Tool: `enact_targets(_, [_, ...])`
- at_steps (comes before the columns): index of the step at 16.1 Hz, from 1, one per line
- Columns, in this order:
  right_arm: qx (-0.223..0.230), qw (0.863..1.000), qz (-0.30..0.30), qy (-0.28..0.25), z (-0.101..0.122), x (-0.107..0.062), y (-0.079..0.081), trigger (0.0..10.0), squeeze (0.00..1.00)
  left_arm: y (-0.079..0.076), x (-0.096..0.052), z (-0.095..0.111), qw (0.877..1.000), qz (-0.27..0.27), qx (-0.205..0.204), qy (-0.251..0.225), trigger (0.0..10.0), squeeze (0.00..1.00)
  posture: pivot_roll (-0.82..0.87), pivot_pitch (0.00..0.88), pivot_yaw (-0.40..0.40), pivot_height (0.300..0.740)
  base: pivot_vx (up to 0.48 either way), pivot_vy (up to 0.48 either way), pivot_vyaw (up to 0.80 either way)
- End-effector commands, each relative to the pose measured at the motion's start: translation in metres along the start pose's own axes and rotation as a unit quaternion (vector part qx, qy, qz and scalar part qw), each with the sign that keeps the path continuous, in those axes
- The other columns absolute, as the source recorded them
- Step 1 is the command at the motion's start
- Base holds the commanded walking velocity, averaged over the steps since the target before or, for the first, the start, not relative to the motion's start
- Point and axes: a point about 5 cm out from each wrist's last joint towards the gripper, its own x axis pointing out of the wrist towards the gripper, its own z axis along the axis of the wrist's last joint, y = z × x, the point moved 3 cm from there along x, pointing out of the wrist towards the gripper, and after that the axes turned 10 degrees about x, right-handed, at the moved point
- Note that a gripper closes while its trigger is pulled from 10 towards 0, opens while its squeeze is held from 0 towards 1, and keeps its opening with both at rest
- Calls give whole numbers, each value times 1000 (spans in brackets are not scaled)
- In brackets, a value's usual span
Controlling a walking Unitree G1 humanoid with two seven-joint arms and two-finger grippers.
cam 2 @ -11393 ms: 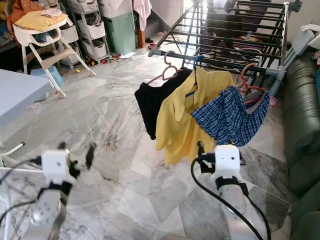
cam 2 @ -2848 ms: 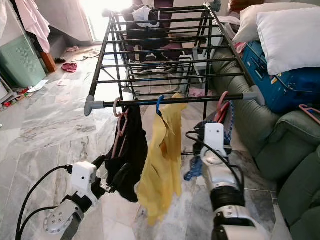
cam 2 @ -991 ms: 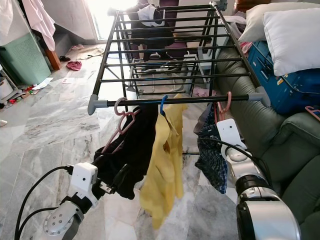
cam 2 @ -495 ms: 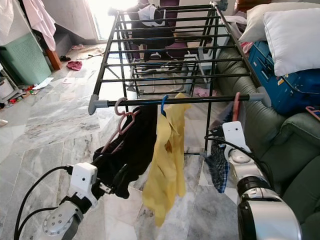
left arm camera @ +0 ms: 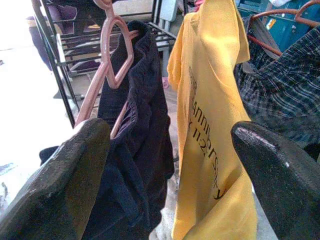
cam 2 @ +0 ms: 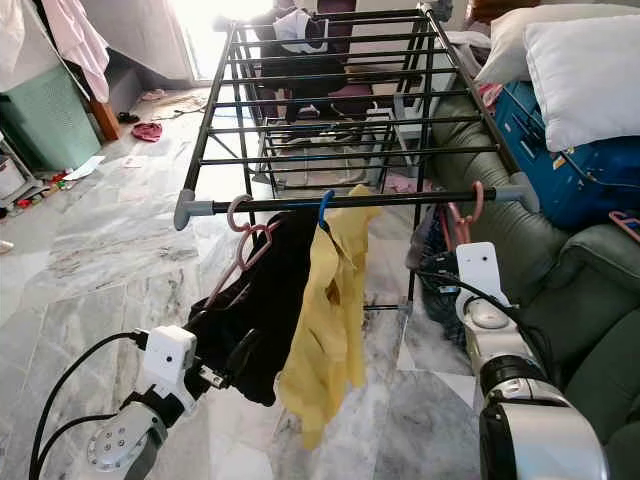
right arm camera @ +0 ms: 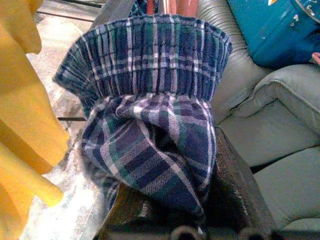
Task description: Hang hanger
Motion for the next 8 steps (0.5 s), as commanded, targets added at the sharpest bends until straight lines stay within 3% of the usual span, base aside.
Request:
enact_targets(1, [10, 1000, 8, -19, 8, 0, 5, 0, 0, 2, 0, 0, 1000, -2, 9, 2, 10000, 0, -73, 0, 40, 740, 0, 0, 0])
enact_targets(7, [16, 997, 33, -67, 25, -1, 17, 0, 0, 4, -1, -2, 1000, 5, 13, 5, 10000, 0, -78, 0, 44, 740, 0, 0, 0])
enact_targets(8, [11, 993, 41, -109, 38, -3, 20, 0, 0, 5, 0, -2, 1000, 8, 16, 5, 10000, 0, -81, 0, 45, 740, 0, 0, 0])
